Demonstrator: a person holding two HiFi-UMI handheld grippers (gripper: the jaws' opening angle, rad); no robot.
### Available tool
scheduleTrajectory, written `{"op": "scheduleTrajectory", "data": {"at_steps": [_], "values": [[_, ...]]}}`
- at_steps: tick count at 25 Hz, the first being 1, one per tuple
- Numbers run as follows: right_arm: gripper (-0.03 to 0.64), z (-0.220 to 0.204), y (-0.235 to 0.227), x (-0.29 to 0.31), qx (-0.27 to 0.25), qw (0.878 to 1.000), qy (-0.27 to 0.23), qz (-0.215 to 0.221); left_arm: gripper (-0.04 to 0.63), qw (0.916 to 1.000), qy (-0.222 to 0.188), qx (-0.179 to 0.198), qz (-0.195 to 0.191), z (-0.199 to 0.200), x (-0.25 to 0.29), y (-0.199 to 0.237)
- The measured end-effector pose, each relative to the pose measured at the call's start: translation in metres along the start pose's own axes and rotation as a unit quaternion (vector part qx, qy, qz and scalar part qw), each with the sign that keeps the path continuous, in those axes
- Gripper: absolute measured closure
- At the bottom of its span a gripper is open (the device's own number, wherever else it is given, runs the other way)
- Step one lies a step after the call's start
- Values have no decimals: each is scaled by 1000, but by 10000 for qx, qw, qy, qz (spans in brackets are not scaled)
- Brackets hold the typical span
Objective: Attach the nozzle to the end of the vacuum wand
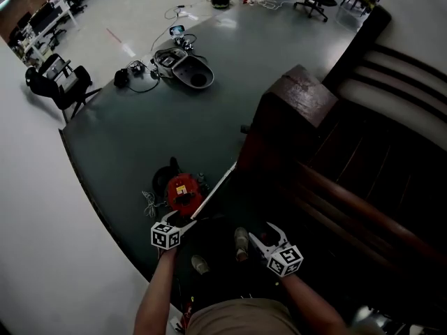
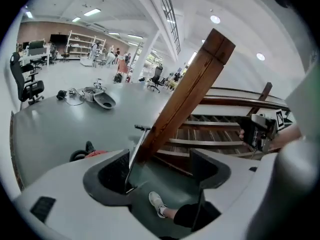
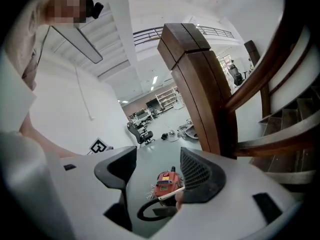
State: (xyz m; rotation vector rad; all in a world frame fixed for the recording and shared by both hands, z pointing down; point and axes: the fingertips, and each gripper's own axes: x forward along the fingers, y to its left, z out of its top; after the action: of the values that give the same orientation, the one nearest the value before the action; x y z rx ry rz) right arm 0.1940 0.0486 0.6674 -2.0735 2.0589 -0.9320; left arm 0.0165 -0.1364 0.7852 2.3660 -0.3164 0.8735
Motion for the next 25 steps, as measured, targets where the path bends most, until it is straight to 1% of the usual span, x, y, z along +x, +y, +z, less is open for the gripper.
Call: {"op": "scheduleTrajectory", "data": {"at_steps": [5, 9, 11, 13, 16, 19, 21, 25], "values": [[333, 36, 14, 4, -156, 9994, -308, 61, 216, 9984, -556, 25, 23, 22, -53, -22], [332, 79, 27, 3, -345, 9968, -712, 104, 216, 9928, -1189, 122, -12, 54, -99, -39], [333, 101, 36, 1, -456, 9947, -913, 134, 216, 9873, -1579, 175, -75, 74, -126, -49], [333, 122, 48, -1, -579, 9923, -1086, 157, 216, 9799, -1975, 224, -161, 94, -156, -59], [333, 150, 68, -9, -852, 9880, -1272, 187, 216, 9689, -2437, 329, -274, 115, -199, -73], [332, 174, 89, -17, -1117, 9833, -1421, 223, 216, 9598, -2753, 458, -310, 126, -237, -81], [332, 185, 105, -21, -1250, 9819, -1405, 231, 217, 9545, -2924, 515, -280, 129, -265, -83], [333, 194, 135, -27, -1594, 9785, -1287, 224, 217, 9460, -3176, 646, -54, 124, -318, -81]]}}
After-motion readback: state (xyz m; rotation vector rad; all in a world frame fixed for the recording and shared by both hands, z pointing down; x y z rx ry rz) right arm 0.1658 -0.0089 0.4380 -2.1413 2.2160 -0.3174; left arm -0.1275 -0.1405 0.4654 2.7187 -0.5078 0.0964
